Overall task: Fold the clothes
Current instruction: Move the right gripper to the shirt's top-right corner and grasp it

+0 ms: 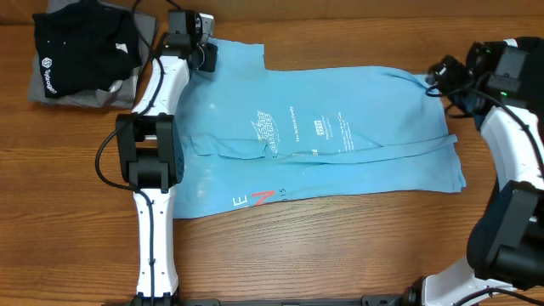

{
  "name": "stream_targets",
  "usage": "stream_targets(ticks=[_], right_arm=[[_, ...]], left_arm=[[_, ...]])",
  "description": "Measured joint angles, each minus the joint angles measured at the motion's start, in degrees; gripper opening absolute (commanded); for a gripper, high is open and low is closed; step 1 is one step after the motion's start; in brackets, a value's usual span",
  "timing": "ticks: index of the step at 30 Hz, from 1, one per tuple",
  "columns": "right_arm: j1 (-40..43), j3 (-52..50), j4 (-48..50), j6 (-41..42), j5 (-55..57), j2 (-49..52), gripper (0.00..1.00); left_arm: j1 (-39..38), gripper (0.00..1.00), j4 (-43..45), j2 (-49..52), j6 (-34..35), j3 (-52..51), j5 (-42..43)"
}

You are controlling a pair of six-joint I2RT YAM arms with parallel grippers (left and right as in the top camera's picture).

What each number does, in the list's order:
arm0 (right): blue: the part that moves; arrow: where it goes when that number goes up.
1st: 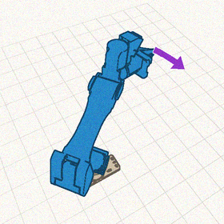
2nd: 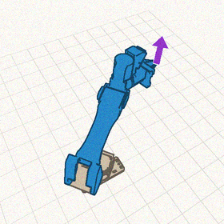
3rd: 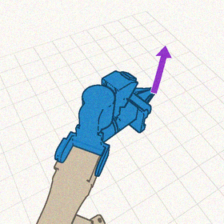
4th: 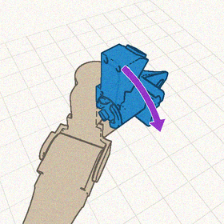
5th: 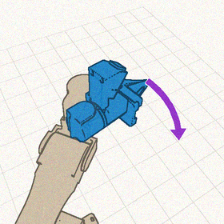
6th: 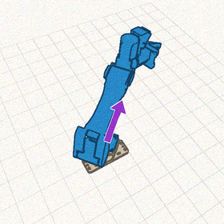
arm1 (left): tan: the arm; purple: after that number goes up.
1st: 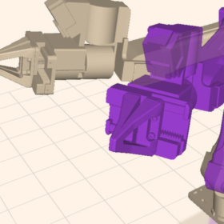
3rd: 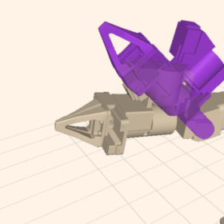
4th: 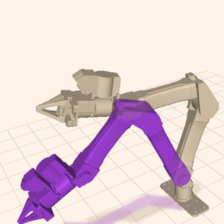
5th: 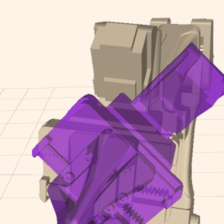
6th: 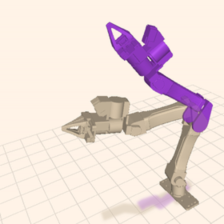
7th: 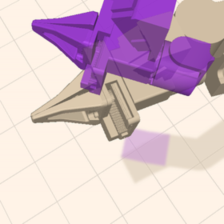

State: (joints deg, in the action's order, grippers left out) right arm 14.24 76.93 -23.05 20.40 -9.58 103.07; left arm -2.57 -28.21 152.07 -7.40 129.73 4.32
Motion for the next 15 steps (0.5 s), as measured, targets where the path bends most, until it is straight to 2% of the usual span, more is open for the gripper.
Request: stream_targets(ticks=[4,11,14,15], right_arm=[[-2.0,0.0,4.2,-0.3,1.0,2.1,0.94],[-2.1,1.5,5.0,0.3,2.8,8.7,0.95],[-2.0,1.9,5.5,1.0,3.0,11.0,0.95],[-2.0,1.9,5.6,1.1,3.1,11.6,0.95]], left_arm=[[0.0,0.51,0.0,0.0,-0.1,0.0,-0.2],[0.4,0.64,0.0,0.0,0.2,0.0,-0.7],[0.5,0.75,0.0,0.0,0.2,0.1,-0.9],[0.5,0.82,0.0,0.0,0.2,0.1,-0.9]])
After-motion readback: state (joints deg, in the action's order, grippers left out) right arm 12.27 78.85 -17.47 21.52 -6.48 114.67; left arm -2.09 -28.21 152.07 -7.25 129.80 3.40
